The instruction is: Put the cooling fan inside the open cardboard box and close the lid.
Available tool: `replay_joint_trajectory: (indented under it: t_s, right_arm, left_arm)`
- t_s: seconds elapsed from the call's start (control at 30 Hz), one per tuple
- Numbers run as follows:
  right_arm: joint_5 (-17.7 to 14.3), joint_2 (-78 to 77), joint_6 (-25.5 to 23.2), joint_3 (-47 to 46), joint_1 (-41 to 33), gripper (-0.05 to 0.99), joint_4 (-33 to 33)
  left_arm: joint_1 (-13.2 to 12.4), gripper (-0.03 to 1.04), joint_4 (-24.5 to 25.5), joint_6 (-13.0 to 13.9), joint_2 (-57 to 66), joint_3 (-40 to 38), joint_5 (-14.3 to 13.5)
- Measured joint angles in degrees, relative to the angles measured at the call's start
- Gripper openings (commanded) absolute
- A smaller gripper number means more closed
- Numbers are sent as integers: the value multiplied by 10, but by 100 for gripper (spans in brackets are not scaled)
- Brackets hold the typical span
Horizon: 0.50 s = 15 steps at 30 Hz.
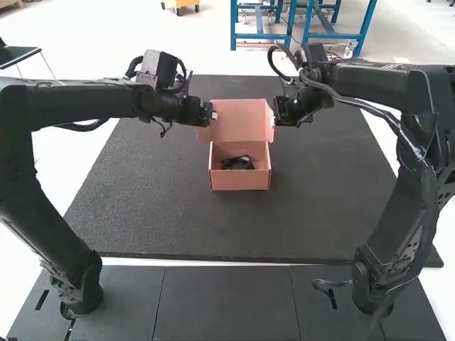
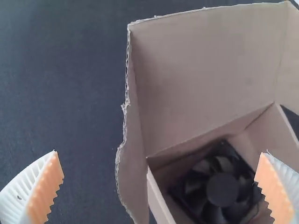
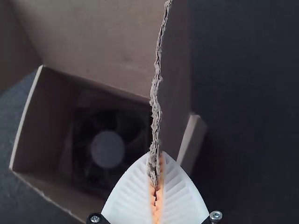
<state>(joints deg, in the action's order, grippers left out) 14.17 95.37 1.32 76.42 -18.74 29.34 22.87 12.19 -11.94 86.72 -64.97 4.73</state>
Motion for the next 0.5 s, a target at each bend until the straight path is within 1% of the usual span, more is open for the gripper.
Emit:
replay_joint_trajectory:
  t_s: [0.1,0.17,0.23,0.3,0.37,0.5]
  right_arm:
    - [0,-1,0,0,-3,-2,2]
    - [0,-1,0,-1,-6,-2,2]
    - [0,-1,0,-1,-9,-2,2]
    - [0,-1,0,-1,-12,-2,2]
    - [-1,-1,0,-1,-16,-2,2]
    - [-2,-2,0,-12,-24,-2,2]
  left_arm:
    - [-12,97,-5,-12,-22,0,-14]
    - [-33,97,-22,-17,-34,0,-26]
    - [-60,97,-42,-19,-43,5,-43]
    - [-79,97,-42,-20,-49,12,-58]
    - [-84,97,-30,-21,-49,19,-68]
    - [-76,97,-21,-20,-49,43,-74]
